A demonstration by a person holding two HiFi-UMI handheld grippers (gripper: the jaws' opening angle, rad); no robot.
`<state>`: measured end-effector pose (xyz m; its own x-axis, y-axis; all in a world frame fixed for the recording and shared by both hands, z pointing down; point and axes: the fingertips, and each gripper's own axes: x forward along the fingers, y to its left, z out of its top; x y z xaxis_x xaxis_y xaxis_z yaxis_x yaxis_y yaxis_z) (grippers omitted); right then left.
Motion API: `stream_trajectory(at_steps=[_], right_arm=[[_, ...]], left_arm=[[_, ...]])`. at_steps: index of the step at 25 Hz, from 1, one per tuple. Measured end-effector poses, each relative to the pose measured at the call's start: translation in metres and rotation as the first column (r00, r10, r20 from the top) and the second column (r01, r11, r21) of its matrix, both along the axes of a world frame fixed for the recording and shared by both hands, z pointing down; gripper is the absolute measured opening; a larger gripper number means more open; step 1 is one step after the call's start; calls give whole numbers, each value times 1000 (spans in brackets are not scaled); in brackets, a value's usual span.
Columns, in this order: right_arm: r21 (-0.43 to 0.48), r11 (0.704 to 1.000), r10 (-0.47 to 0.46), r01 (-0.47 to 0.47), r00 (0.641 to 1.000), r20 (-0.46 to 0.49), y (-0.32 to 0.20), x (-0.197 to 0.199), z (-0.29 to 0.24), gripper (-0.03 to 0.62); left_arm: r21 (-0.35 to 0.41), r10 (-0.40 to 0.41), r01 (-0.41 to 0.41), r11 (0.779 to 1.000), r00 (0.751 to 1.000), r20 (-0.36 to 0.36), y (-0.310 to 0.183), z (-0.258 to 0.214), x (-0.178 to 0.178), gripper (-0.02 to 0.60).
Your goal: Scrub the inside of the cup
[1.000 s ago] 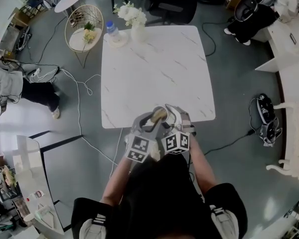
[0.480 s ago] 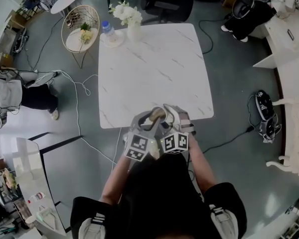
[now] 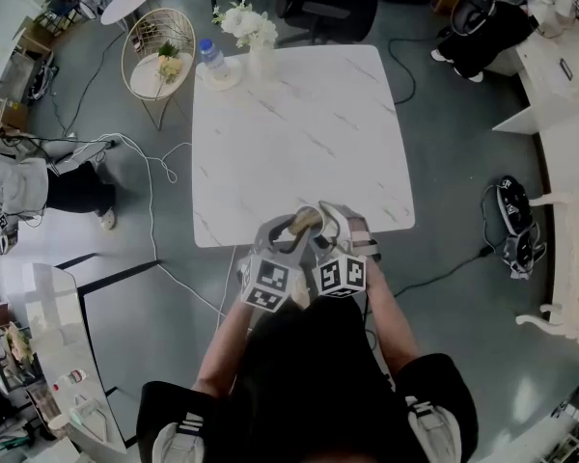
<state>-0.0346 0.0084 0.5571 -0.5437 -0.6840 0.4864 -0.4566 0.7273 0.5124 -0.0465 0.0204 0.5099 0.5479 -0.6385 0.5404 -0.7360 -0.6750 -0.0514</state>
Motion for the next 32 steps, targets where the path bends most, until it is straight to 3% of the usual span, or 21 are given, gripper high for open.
stream_trajectory(at_steps=[8,32], right_arm=[[-9,1000,-6,6,1000,-16,0,3,4,291],[-6,1000,-18,18,1000,0,11,10,0,291]], left_arm=[[-44,41,-41,998,999,-11,7,6,11,129],[-27,13,-13,1000,1000,-1,9,5,12,130]])
